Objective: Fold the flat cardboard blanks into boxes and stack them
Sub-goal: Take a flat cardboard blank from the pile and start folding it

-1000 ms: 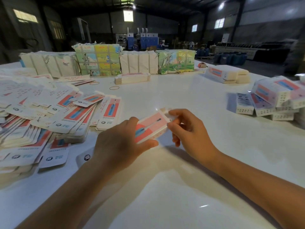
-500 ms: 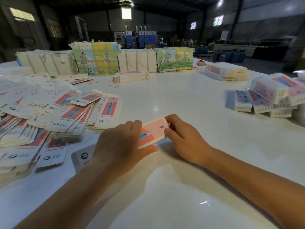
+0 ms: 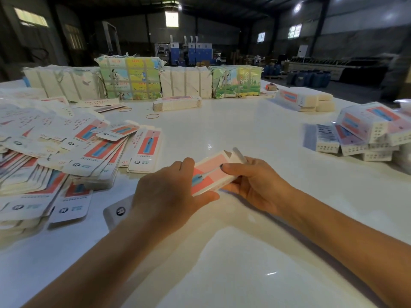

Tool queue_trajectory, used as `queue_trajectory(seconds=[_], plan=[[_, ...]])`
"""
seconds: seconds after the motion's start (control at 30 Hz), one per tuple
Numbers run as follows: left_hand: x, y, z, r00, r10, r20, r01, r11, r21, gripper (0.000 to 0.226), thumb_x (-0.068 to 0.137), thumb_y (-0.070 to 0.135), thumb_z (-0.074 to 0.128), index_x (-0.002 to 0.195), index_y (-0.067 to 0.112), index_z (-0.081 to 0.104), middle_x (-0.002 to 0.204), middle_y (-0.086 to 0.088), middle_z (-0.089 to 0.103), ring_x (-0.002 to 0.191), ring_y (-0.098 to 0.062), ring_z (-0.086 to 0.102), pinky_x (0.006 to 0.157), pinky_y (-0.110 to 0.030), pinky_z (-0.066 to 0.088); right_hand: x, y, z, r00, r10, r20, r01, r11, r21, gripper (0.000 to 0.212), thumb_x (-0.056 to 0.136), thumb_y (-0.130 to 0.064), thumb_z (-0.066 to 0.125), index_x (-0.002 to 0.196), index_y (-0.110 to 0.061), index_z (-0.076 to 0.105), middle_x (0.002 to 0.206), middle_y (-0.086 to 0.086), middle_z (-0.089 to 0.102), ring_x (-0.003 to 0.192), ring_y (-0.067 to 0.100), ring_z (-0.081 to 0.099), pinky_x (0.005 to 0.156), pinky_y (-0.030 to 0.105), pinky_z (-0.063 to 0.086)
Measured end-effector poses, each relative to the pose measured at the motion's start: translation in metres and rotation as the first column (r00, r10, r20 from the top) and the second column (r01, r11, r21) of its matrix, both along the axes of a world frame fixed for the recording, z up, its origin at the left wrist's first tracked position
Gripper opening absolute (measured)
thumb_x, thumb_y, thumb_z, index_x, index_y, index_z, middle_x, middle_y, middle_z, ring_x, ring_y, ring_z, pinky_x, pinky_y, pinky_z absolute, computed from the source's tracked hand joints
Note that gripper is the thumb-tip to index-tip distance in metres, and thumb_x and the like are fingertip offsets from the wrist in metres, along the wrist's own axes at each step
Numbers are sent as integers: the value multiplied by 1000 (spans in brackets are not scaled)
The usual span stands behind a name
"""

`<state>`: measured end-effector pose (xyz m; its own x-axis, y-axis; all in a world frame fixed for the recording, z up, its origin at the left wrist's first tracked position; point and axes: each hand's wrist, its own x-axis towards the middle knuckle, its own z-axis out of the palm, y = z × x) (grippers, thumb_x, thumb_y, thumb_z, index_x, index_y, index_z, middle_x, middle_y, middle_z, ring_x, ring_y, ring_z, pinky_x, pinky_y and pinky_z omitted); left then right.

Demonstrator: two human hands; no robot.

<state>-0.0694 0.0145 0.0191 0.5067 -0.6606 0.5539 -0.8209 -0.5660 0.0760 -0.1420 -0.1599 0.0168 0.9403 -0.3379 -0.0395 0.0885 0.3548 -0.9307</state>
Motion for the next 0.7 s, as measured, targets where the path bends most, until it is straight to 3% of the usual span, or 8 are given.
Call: queue_trajectory(seconds=[0.07, 0.1, 0.17, 0.23, 0.3, 0.4, 0.47, 0.7], plan=[[-3, -2, 0, 1000, -12, -4, 12, 1000, -11, 66, 68, 71, 42, 103, 17, 55, 87, 1, 66, 60, -14, 59, 46, -15, 34, -2, 5, -4, 990, -123, 69, 138, 945, -296, 8, 83, -1, 62, 83, -3, 70, 85, 17, 72, 81, 30, 71, 73, 36, 59], [-5, -4, 0, 1000, -14, 5, 14, 999, -30, 63, 68, 67, 46, 99, 13, 57, 81, -2, 66, 57, -17, 61, 46, -18, 38, -3, 7, -5, 975, -190, 118, 224, 804, -550, 10, 89, -7, 57, 89, -3, 66, 84, 16, 70, 80, 29, 69, 75, 38, 58], [-8, -7, -2, 999, 4, 46, -1, 998, -59, 57, 68, 61, 52, 91, 9, 59, 72, -4, 64, 50, -20, 60, 44, -21, 39, -7, 14, -9, 950, -237, 202, 269, 299, -915, 19, 97, -22, 44, 100, -10, 57, 86, 8, 67, 75, 22, 63, 70, 30, 51], [-11, -10, -3, 996, 12, 84, -5, 996, -84, 54, 65, 56, 56, 85, 6, 59, 65, -6, 61, 45, -21, 58, 42, -21, 37, -7, 20, -8, 945, -213, 248, 274, 98, -957, 22, 99, -31, 36, 106, -16, 50, 85, 3, 63, 71, 17, 56, 61, 24, 42], [-13, -10, -3, 994, 24, 103, -14, 995, -94, 53, 64, 54, 64, 83, 4, 59, 62, -8, 59, 43, -23, 57, 41, -22, 39, -8, 20, -7, 952, -213, 220, 268, 230, -936, 27, 100, -34, 34, 99, -14, 52, 82, 5, 63, 72, 21, 58, 64, 29, 46], [-13, -10, -2, 992, 9, 127, 3, 995, -99, 52, 63, 50, 70, 81, 3, 59, 61, -10, 59, 42, -25, 56, 37, -29, 46, -8, 15, -3, 969, -190, 158, 245, 664, -706, 38, 101, -26, 35, 89, -4, 63, 84, 16, 67, 83, 34, 63, 76, 37, 55], [-14, -9, -1, 992, 0, 125, 11, 996, -86, 52, 66, 52, 66, 84, 4, 60, 63, -9, 60, 43, -24, 56, 37, -28, 45, -7, 9, -3, 977, -170, 126, 211, 835, -509, 41, 99, -16, 35, 85, -12, 73, 83, 10, 73, 84, 26, 70, 77, 37, 57], [-13, -7, 0, 990, -24, 139, 35, 997, -75, 58, 64, 54, 56, 89, 1, 63, 68, -12, 65, 45, -24, 59, 38, -25, 42, -4, 7, -2, 968, -214, 128, 249, 871, -424, 46, 96, -5, 35, 94, -31, 73, 101, -1, 73, 99, 19, 67, 91, 45, 54]])
